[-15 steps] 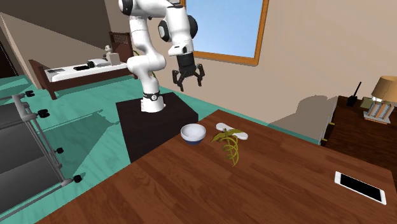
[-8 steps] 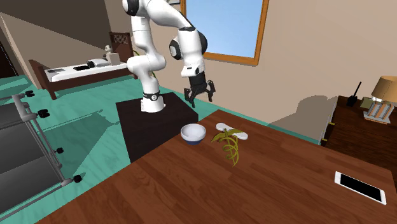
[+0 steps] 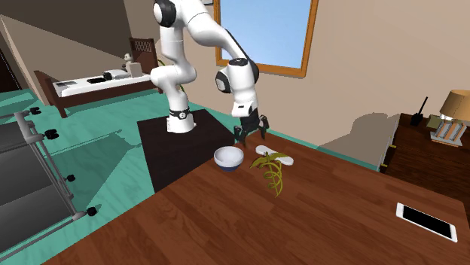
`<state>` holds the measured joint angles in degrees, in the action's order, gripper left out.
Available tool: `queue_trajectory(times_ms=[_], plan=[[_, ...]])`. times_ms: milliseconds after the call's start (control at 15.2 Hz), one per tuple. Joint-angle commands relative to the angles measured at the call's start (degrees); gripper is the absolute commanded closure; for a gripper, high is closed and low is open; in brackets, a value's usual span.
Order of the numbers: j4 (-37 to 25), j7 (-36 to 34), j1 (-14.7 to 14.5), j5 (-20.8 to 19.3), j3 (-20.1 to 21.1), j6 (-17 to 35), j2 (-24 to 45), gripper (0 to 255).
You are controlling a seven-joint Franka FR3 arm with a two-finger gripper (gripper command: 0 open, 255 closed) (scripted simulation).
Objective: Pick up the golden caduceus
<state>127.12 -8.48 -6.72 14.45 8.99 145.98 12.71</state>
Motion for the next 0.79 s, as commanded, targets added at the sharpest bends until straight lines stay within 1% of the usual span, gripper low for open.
queue_trajectory(times_ms=[0,462,726], plan=[[-2.94,-0.04,-0.36,0.33,0.30,1.43,4.61,0],[-14.37,-0.99,-2.13,0.66,1.10,4.04,19.33,0],[-14.88,-0.39,-2.15,0.80,1.18,6.07,21.91,0]])
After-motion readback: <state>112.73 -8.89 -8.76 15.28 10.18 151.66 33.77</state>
